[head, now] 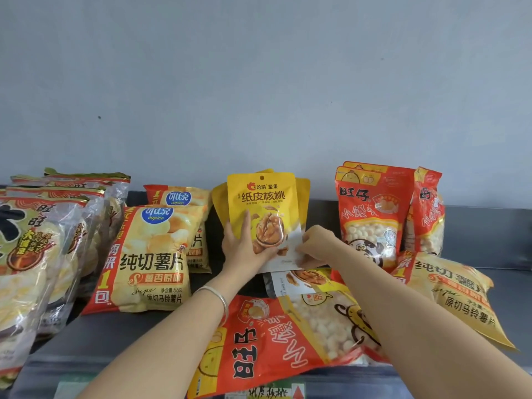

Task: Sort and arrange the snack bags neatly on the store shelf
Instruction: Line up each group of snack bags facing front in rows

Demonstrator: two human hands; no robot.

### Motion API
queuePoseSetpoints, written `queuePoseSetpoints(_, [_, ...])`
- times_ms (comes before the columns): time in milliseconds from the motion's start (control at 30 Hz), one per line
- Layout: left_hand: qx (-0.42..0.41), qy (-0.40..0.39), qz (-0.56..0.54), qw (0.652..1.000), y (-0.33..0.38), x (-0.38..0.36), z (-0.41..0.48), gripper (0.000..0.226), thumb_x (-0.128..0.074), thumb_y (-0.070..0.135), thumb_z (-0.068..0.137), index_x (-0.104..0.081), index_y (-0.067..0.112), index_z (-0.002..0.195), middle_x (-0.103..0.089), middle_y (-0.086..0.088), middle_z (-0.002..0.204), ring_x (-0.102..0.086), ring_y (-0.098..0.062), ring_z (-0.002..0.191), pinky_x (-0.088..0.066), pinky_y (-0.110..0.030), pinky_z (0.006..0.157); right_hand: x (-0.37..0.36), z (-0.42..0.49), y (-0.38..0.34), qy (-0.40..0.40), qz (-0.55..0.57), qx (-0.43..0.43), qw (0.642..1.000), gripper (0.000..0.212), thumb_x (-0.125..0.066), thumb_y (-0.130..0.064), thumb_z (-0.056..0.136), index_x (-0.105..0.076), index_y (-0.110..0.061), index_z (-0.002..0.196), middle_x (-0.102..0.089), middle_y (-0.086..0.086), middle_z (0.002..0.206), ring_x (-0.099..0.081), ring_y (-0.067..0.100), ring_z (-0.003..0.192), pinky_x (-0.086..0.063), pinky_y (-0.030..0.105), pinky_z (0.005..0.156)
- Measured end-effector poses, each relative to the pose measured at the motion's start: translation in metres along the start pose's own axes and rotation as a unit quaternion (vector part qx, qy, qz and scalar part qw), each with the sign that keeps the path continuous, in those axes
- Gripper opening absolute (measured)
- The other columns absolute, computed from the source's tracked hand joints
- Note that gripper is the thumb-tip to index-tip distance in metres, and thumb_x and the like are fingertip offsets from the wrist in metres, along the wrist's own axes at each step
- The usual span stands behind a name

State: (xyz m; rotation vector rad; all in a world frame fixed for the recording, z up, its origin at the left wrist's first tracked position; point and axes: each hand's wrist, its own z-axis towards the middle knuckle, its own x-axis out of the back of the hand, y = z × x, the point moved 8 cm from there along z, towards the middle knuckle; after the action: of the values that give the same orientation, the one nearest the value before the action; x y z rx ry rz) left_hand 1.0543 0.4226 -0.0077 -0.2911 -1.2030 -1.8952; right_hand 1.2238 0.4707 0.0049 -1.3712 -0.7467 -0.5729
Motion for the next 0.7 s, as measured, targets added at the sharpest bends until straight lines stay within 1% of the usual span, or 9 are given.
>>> queuePoseSetpoints(67, [-0.004,-0.002,0.007,1.0,0.0,0.0,-0.001,0.1,-0.067,0.05,0.078,-0.001,0.029,0.15,0.012,-0.014,0.154,-0.003,-0.034,0.143,-0.016,-0.042,0.114,-0.002,-0.003,0.004,-0.004,-0.053,0.022,0.998,0.016,-0.066,-0.017,0.088,-0.06,-0.003,0.087,-0.064,0.004,0.074,-0.064,0.017,0.07,-0.052,0.022,0.059])
queuePoseSetpoints(133, [-0.013,0.004,0.02,1.0,0.001,0.001,-0.004,0.095,-0.065,0.05,0.08,-0.004,0.031,0.15,0.015,-0.012,0.154,-0.002,-0.034,0.143,-0.02,-0.046,0.113,0.002,-0.009,0.005,0.008,-0.072,0.04,0.997,0.025,-0.063,-0.021,0.091,-0.055,-0.008,0.07,-0.053,0.001,0.063,-0.053,0.012,0.057,-0.039,0.018,0.048])
queuePoseSetpoints(200, [-0.029,0.019,0.075,0.997,0.006,0.004,-0.008,0.088,-0.061,0.052,0.083,-0.007,0.035,0.15,0.022,-0.011,0.154,0.007,-0.034,0.144,-0.022,-0.054,0.113,0.005,-0.016,0.004,0.006,-0.084,0.06,0.995,0.025,-0.06,-0.021,0.093,-0.06,-0.007,0.072,-0.061,0.007,0.069,-0.059,0.016,0.06,-0.048,0.021,0.053])
queuePoseSetpoints(267, [-0.073,0.048,0.151,0.985,0.018,0.009,-0.011,0.078,-0.057,0.049,0.086,-0.013,0.037,0.149,0.023,-0.013,0.154,0.012,-0.036,0.144,-0.019,-0.059,0.11,0.008,-0.025,0.003,-0.005,-0.089,0.078,0.993,0.02,-0.057,-0.021,0.094,-0.068,-0.003,0.094,-0.069,0.013,0.088,-0.068,0.023,0.073,-0.059,0.03,0.065])
queuePoseSetpoints(333, [-0.139,0.068,0.193,0.969,0.034,0.012,-0.015,0.065,-0.057,0.044,0.088,-0.028,0.034,0.145,0.013,-0.014,0.157,0.008,-0.038,0.144,-0.015,-0.06,0.11,0.012,-0.031,0.002,-0.001,-0.102,0.103,0.989,0.025,-0.057,-0.021,0.094,-0.068,-0.001,0.105,-0.07,0.014,0.097,-0.07,0.026,0.079,-0.059,0.034,0.07])
queuePoseSetpoints(433, [-0.21,-0.009,0.242,0.947,0.049,-0.004,-0.023,0.051,-0.052,0.042,0.092,-0.037,0.034,0.14,0.001,-0.004,0.158,0.01,-0.031,0.145,-0.006,-0.055,0.115,0.009,-0.04,0.003,-0.015,-0.124,0.129,0.984,0.028,-0.057,-0.023,0.093,-0.069,-0.004,0.109,-0.07,0.013,0.103,-0.067,0.025,0.081,-0.056,0.033,0.071])
queuePoseSetpoints(533, [-0.196,-0.088,0.289,0.933,0.047,-0.019,-0.029,0.051,-0.048,0.044,0.093,-0.033,0.038,0.142,0.002,0.005,0.158,0.016,-0.028,0.144,0.001,-0.054,0.114,0.004,-0.044,0.007,-0.031,-0.132,0.142,0.981,0.03,-0.059,-0.028,0.092,-0.067,-0.007,0.113,-0.069,0.009,0.108,-0.062,0.02,0.083,-0.048,0.027,0.069])
queuePoseSetpoints(600, [-0.189,-0.072,0.278,0.939,0.049,-0.015,-0.033,0.048,-0.049,0.041,0.093,-0.037,0.037,0.14,-0.005,0.003,0.157,0.01,-0.026,0.144,0.0,-0.052,0.115,0.003,-0.046,0.006,-0.031,-0.131,0.151,0.979,0.032,-0.06,-0.029,0.092,-0.067,-0.009,0.115,-0.068,0.009,0.11,-0.061,0.019,0.086,-0.046,0.026,0.071])
queuePoseSetpoints(700, [-0.193,-0.007,0.252,0.948,0.056,0.001,-0.038,0.042,-0.053,0.032,0.092,-0.048,0.03,0.134,-0.02,-0.002,0.153,-0.007,-0.025,0.144,-0.009,-0.044,0.116,0.004,-0.048,0.003,-0.026,-0.123,0.164,0.978,0.033,-0.06,-0.028,0.092,-0.065,-0.009,0.119,-0.066,0.007,0.115,-0.061,0.019,0.094,-0.049,0.027,0.078])
